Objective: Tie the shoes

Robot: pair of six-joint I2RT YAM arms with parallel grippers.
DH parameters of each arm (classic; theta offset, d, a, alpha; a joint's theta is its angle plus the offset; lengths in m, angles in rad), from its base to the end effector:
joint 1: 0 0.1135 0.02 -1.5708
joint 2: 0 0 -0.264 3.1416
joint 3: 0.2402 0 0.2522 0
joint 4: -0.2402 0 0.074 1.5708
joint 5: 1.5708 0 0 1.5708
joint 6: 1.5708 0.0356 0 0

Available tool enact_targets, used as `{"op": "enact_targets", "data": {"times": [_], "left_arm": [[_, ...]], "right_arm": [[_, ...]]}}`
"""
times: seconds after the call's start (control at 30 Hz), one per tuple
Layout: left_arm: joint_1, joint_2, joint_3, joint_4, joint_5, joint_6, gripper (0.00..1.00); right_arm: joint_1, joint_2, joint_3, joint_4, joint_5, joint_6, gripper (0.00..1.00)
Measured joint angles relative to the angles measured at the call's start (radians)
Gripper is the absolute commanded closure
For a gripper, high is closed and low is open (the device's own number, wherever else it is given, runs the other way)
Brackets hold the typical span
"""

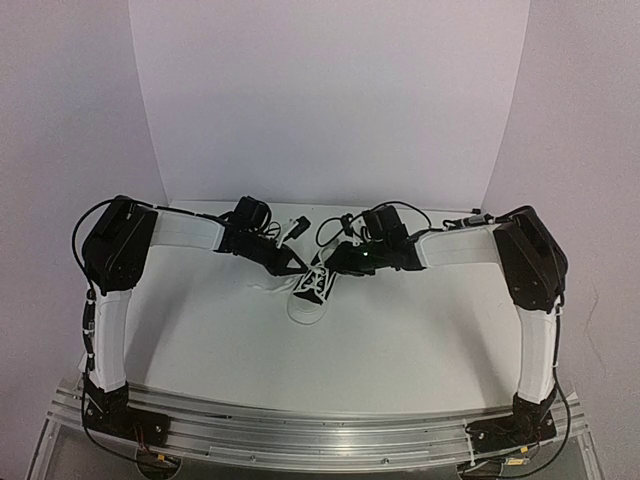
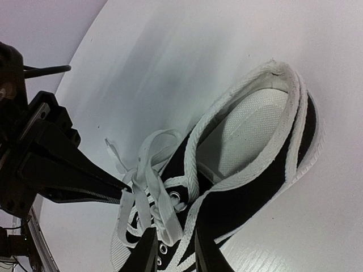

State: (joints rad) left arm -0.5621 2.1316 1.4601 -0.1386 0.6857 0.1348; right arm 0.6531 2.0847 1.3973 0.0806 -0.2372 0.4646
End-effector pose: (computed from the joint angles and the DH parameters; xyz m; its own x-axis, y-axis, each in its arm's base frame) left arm 0.3768 -0.2640 0.1581 -0.5023 0.4393 -0.7448 0.8572 0.3665 -0.3619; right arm 0.3653 0.2900 0.1724 -0.7382 -0.0164 -0.6744 -0.4622 0.7405 0.4879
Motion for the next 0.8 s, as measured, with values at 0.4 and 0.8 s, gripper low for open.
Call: {"op": "enact_targets", "data": {"times": [0.4, 0.8], "left_arm": [[0.0, 0.0, 0.0, 0.003, 0.001, -0.032, 1.0], [-0.001, 0.002, 0.0, 0.009, 0.004, -0.056, 1.0]], "right_arm": [[0.011, 0.044, 0.043, -0.01, 0.001, 0.003, 0.87], [0.039, 0.049, 0.072, -0.083, 0.045, -0.042, 1.0]]}}
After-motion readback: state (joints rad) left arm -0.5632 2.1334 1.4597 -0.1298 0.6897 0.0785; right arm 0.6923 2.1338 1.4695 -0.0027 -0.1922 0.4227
